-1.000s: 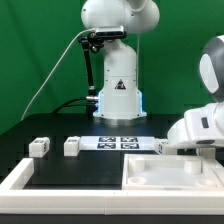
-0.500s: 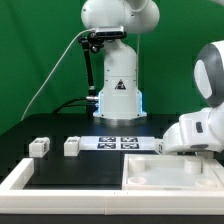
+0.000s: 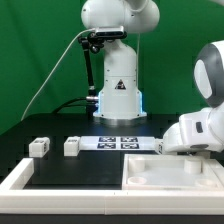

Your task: Assemble one leg

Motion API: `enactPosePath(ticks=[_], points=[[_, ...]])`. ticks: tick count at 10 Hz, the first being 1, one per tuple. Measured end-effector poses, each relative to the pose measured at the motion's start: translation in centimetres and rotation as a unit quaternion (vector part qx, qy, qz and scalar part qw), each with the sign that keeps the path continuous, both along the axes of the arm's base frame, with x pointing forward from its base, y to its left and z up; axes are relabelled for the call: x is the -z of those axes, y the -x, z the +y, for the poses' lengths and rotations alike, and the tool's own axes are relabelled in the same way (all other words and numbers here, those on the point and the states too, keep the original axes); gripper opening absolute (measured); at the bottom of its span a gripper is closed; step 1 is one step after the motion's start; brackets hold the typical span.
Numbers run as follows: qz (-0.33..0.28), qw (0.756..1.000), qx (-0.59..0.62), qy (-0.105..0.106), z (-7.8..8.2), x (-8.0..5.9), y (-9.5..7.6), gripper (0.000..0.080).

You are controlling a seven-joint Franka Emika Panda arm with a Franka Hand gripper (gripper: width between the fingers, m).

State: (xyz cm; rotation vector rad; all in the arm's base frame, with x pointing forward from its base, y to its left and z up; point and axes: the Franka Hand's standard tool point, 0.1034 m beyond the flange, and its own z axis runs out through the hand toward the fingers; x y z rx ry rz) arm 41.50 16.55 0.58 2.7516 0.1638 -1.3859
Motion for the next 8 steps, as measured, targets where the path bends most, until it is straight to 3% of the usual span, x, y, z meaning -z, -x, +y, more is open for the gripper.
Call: enactPosePath(ticks=[3, 6, 8], points=[[0.004, 1.0, -0.003, -0.004, -0.1, -0.4, -0.1, 0.029], [0.0, 1.0, -0.011, -0.022, -1.5, -6.2, -2.1, 0.029], [0.008, 0.999, -0.014, -0.03, -2.3, -8.9, -3.1, 0.029]])
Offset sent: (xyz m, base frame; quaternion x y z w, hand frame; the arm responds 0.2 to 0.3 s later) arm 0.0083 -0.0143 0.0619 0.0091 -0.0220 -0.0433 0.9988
